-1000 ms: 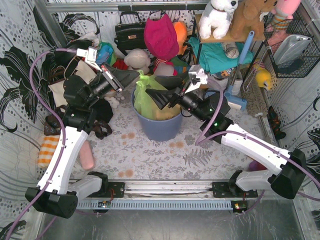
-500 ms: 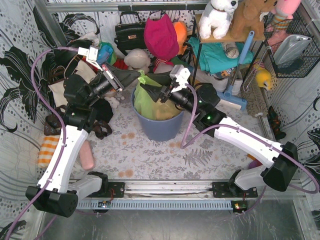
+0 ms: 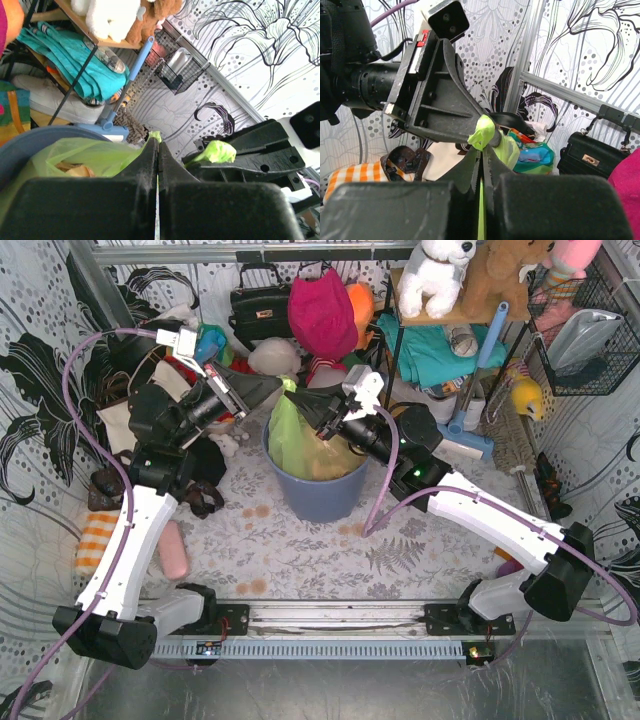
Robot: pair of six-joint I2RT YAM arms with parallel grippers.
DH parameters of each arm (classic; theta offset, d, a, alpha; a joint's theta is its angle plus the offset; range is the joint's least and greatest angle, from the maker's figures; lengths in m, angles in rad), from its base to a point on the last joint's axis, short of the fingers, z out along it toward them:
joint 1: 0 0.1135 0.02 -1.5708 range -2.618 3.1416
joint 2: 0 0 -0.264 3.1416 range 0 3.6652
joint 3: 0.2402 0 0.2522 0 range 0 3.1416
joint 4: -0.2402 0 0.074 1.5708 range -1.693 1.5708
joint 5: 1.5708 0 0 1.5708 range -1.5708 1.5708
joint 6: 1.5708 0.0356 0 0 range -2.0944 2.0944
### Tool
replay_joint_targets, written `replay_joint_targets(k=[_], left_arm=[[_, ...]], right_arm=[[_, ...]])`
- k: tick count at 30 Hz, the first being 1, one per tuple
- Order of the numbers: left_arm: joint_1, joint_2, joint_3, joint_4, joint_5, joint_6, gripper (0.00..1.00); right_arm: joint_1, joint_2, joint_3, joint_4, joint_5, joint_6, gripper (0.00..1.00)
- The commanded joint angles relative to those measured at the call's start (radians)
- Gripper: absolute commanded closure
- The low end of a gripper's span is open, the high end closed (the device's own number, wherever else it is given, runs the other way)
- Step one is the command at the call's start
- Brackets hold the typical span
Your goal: Tie the trash bag
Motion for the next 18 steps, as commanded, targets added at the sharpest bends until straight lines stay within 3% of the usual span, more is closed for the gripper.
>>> replay_joint_targets(k=[1, 13, 18], left_arm=[[-0.002, 0.021, 0.076, 0.034, -0.040, 0.064, 1.00], [-0.002, 0.101, 0.099, -0.024, -0.135, 0.164, 1.00], [-0.002, 0.121, 0.143, -0.097, -0.063, 0.153, 1.00]], right_arm=[[0.005, -0.078, -0.023, 0.026, 0.010, 0.038, 1.00], [0.005, -0.218, -0.246, -0.108, -0.046, 0.165, 1.00], [0.005, -0.230, -0.310, -0.041, 0.005, 0.199, 1.00]])
